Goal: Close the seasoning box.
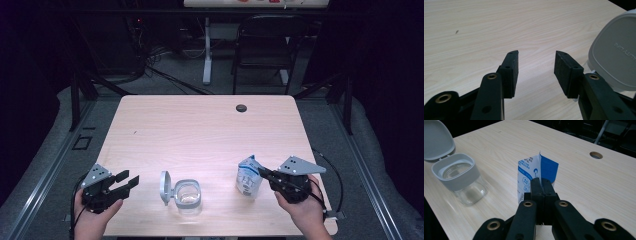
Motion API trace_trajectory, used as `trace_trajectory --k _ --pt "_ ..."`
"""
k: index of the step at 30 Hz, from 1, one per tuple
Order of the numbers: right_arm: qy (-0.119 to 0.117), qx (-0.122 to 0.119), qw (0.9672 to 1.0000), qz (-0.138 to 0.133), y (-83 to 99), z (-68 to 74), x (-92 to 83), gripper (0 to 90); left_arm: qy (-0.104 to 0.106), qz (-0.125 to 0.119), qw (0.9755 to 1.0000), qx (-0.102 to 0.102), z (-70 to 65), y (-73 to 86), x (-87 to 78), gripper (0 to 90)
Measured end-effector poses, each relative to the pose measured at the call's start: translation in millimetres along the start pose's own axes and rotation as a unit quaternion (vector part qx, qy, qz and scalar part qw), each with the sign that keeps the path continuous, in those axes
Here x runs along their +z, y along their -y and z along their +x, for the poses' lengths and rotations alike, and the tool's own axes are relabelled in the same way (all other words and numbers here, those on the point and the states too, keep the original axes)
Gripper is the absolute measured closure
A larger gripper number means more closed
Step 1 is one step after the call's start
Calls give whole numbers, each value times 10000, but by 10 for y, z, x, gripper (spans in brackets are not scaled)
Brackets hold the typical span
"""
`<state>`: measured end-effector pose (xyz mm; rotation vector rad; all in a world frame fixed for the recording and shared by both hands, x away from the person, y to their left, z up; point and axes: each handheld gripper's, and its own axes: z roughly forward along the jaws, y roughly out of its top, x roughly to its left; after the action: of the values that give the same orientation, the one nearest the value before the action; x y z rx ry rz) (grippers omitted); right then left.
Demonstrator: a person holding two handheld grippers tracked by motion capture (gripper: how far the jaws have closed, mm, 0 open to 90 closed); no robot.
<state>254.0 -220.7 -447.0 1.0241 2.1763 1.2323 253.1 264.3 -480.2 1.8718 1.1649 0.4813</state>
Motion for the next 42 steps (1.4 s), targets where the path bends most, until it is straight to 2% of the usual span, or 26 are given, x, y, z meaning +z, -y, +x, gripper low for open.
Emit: trace_trajectory --k 12,20,22,26,30,35,39,42 --pt "48 9 10000 21 -13 -92 6 900 12 2 10000 -8 5 6 4 549" --pt "-24 110 9999 -39 6 -93 -1 880 -8 -10 10000 -33 9 5 -3 546" --pt "-33 162 9999 -43 13 -95 -3 846 -9 -16 10000 -32 13 6 -2 545" --pt "-21 279 9996 -44 36 -91 16 672 -13 -51 10000 -55 19 10 -3 544" --pt "-65 361 9993 -78 84 -73 45 579 -20 -38 10000 -55 25 13 -7 544" --pt "-101 452 9988 -138 158 -68 72 518 -26 -36 10000 -67 34 13 -13 543" --pt "-16 373 9991 -224 237 -65 101 465 -24 -30 10000 -76 38 17 -11 543" --pt "97 385 9991 -177 301 -57 122 453 -29 -51 9999 -81 45 20 -8 543"
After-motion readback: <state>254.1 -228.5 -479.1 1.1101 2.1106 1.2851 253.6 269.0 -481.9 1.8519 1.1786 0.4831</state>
